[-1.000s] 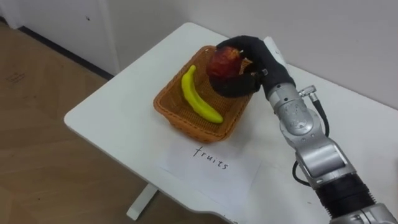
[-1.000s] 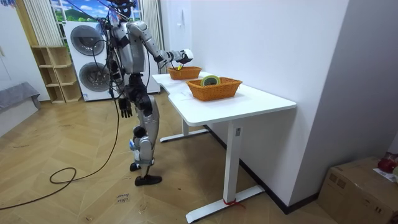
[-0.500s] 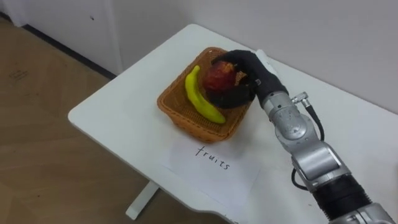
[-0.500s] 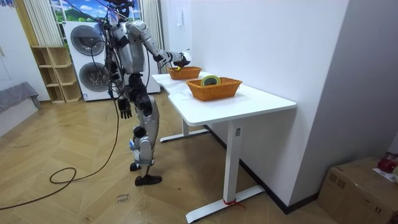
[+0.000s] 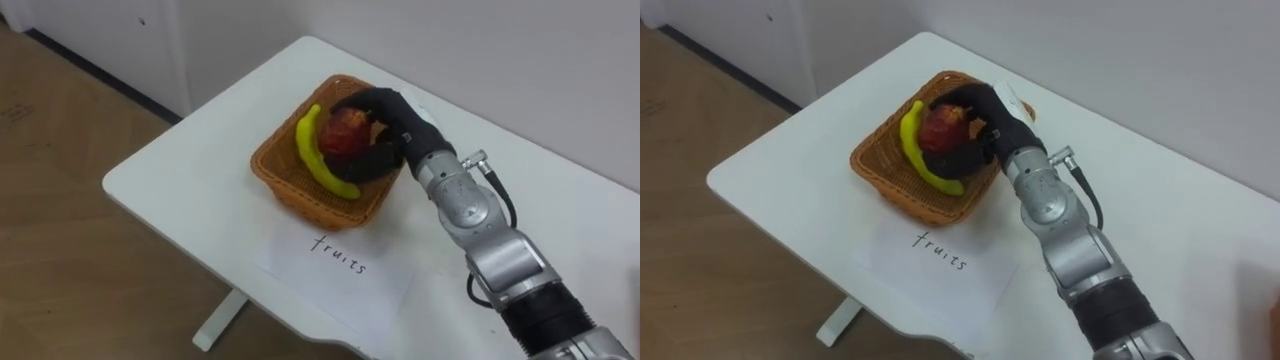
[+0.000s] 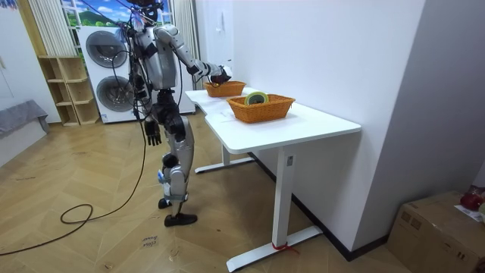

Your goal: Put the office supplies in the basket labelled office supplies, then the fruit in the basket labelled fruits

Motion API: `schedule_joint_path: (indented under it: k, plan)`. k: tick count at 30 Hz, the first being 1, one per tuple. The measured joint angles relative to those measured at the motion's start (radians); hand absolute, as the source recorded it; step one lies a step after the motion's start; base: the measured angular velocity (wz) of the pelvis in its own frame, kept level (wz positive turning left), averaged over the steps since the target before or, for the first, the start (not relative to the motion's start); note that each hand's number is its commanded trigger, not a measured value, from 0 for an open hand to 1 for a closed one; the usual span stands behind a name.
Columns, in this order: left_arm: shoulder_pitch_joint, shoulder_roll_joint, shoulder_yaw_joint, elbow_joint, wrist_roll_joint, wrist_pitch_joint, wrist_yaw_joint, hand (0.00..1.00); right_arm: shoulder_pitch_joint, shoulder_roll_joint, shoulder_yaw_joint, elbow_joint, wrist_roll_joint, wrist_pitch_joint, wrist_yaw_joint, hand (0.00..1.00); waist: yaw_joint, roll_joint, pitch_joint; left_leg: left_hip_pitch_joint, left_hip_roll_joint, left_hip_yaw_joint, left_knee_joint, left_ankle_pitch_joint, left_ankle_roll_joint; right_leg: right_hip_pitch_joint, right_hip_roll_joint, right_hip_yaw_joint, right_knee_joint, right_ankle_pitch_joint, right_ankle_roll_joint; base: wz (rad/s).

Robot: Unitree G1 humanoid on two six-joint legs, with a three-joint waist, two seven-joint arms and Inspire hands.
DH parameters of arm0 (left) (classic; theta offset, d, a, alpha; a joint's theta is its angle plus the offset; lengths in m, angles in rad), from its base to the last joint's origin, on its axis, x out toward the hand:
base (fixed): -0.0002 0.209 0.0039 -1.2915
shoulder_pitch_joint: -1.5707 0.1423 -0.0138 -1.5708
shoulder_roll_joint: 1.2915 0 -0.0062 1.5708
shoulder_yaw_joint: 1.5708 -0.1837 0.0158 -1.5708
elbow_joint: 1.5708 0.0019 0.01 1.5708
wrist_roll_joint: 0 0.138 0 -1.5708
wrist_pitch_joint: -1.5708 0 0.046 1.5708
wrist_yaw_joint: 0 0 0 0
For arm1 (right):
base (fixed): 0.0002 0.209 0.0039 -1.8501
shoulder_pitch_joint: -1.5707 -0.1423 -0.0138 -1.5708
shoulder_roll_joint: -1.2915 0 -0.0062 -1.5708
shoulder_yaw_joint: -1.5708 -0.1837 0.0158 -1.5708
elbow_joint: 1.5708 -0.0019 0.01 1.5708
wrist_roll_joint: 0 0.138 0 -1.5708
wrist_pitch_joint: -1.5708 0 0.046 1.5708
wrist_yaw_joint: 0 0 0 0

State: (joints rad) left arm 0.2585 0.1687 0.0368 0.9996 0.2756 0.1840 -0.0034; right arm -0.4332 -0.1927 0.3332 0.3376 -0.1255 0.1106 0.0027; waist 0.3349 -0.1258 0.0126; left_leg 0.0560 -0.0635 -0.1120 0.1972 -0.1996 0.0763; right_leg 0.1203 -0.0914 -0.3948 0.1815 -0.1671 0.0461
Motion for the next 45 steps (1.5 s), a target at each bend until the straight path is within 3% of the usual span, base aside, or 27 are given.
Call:
schedule_joint_path:
  k: [1,2,10,24,39,45]
  plan:
    - [0.000,0.000,0.000,0.000,0.000,0.000,0.000,0.00,0.000,0.000,0.000,0.004,0.001,0.001,0.003,0.17,0.000,0.000,-0.0003,0.000,0.000,0.000,0.000,0.000,0.000,0.000,0.000,0.003,0.000,0.000,0.000,0.00]
    - [0.000,0.000,0.001,0.000,0.000,0.000,0.000,0.00,0.000,0.000,0.000,0.004,0.000,0.002,0.005,0.00,0.001,-0.001,-0.0010,0.000,0.000,0.001,0.000,0.000,0.000,-0.001,0.001,0.006,0.000,0.000,0.000,0.00]
    - [0.000,0.001,0.021,0.001,0.000,0.001,0.000,0.00,0.000,-0.001,0.000,0.004,0.003,0.004,0.034,0.00,0.001,-0.003,-0.0021,0.004,0.000,0.009,0.000,0.000,0.000,-0.001,0.003,0.035,0.000,0.000,0.000,-0.02]
    - [-0.005,0.000,0.021,-0.002,0.000,0.007,0.000,0.00,0.000,-0.001,0.000,0.004,0.017,0.004,0.034,0.00,0.002,-0.006,-0.0044,0.006,0.002,0.026,0.002,0.000,0.000,-0.003,0.003,0.044,0.001,0.000,0.000,-0.03]
    - [-0.013,0.001,0.021,-0.002,0.000,0.007,0.000,0.00,0.000,0.000,0.000,0.004,0.016,0.023,0.033,0.00,0.003,-0.006,-0.0001,0.002,0.002,0.027,0.000,0.000,0.000,-0.010,0.003,0.048,0.003,0.000,0.000,0.00]
    - [-0.013,0.003,0.045,0.002,0.000,0.002,-0.002,0.00,0.000,-0.003,0.000,0.004,-0.005,0.022,0.033,0.00,0.002,-0.006,0.0002,0.007,0.002,0.030,0.000,0.000,0.000,-0.011,0.005,0.070,0.002,0.000,-0.001,-0.01]
